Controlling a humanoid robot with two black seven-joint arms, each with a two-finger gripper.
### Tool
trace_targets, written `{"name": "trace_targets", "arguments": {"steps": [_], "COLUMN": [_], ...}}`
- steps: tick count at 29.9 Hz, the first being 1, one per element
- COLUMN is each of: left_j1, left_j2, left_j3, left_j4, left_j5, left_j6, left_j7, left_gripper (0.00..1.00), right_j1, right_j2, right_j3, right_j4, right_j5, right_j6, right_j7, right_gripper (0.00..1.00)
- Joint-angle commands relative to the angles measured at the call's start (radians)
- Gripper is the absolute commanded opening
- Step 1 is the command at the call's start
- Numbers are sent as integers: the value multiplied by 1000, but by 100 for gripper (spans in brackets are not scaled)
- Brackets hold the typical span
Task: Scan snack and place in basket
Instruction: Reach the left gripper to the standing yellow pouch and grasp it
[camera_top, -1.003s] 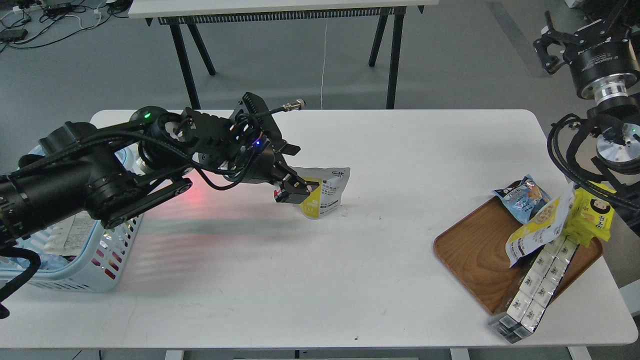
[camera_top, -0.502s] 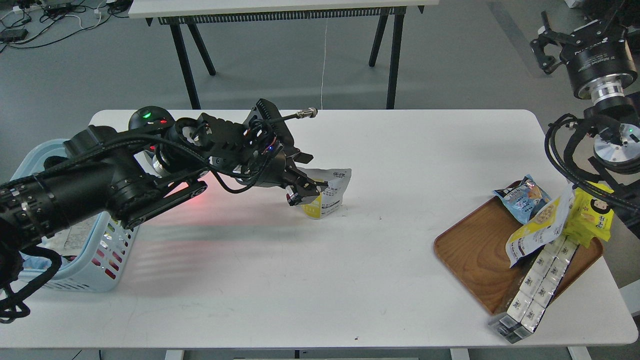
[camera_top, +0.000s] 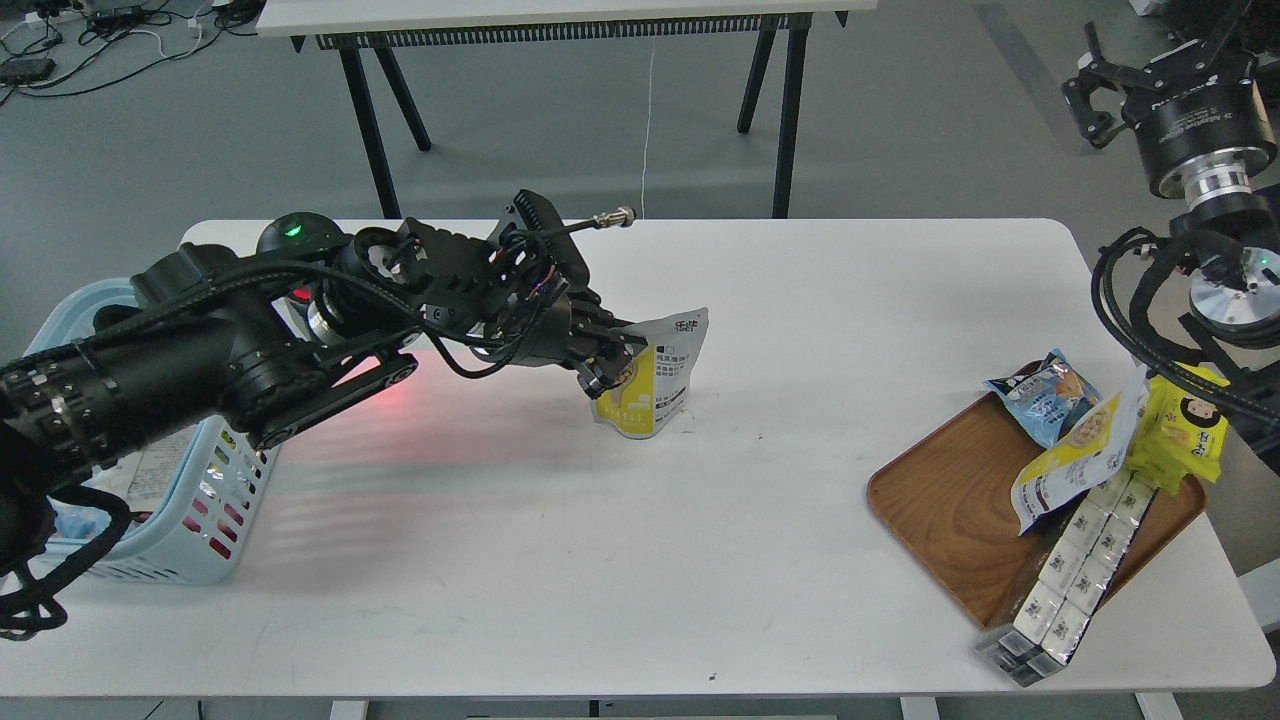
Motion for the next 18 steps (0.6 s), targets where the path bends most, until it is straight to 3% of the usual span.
{"name": "trace_targets", "arguments": {"steps": [1, 11, 18], "left_j1": [-3, -8, -8], "left_j2": [0, 3, 94], "left_j3": [-1, -7, -45], "left_j4": [0, -21, -144], "left_j5": [0, 0, 0], "left_j6": [0, 0, -5], "left_j7": [0, -1, -23], "left_gripper": [4, 0, 0], "right_j1": [0, 0, 3], "right_j2": [-4, -12, -12], "right_j3": [2, 5, 6], "right_j4": [0, 0, 0], "right_j5": [0, 0, 0], "right_j6": [0, 0, 0], "right_j7": [2, 0, 0], "right_gripper": [99, 99, 99]}}
